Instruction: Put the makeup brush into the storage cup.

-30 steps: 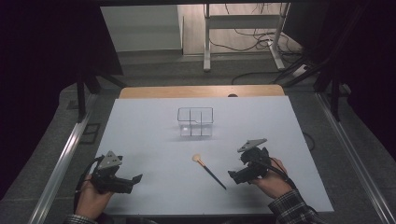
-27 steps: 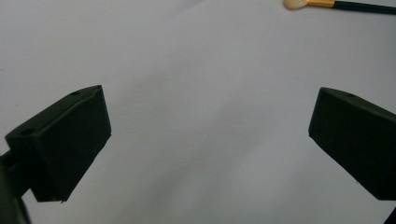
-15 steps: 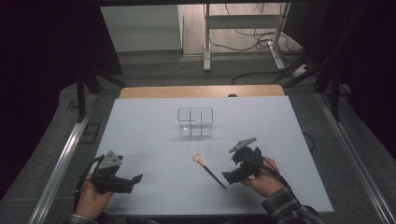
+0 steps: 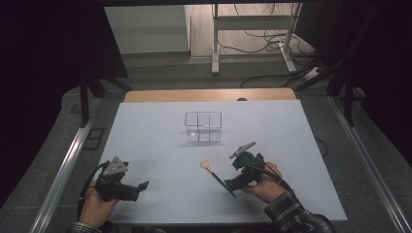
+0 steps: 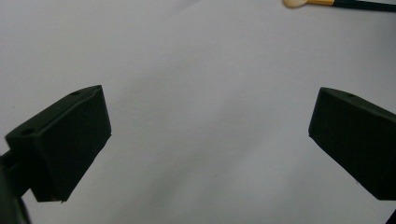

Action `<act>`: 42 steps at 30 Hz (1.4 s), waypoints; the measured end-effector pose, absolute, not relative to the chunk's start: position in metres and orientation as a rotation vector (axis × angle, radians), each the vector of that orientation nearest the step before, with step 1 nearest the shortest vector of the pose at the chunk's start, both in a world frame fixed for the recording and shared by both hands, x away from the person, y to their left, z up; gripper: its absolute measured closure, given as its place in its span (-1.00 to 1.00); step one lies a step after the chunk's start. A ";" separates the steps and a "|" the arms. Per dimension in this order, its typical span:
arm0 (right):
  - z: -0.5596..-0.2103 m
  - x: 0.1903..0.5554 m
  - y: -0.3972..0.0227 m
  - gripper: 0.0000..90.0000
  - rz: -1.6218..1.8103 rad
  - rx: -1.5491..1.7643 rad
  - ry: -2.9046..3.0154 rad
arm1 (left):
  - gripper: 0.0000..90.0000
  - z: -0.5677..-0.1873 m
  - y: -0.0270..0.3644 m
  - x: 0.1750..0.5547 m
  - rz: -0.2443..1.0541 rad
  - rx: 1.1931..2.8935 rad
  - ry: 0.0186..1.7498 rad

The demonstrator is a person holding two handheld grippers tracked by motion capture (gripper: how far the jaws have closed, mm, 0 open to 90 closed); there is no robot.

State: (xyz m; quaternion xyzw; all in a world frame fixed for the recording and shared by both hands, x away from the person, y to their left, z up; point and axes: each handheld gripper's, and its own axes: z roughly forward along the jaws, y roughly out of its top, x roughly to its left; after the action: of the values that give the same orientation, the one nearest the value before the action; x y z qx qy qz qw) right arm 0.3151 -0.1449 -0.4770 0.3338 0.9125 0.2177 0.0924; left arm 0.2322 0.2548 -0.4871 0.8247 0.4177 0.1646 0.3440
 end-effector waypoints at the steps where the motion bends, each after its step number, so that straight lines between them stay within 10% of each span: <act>1: -0.477 0.315 -0.143 -0.99 0.641 0.988 2.712 | -1.00 -0.487 0.255 0.232 0.427 2.142 1.085; 42: -0.503 0.319 -0.101 -0.36 0.479 0.877 2.834 | -1.00 -0.488 0.254 0.232 0.428 2.157 1.075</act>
State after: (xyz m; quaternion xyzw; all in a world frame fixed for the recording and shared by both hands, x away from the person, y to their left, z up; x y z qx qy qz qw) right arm 0.3192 -0.1005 -0.5034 0.2911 0.9409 0.1592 0.0682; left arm 0.2319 0.2538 -0.4875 0.8287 0.4132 0.1643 0.3399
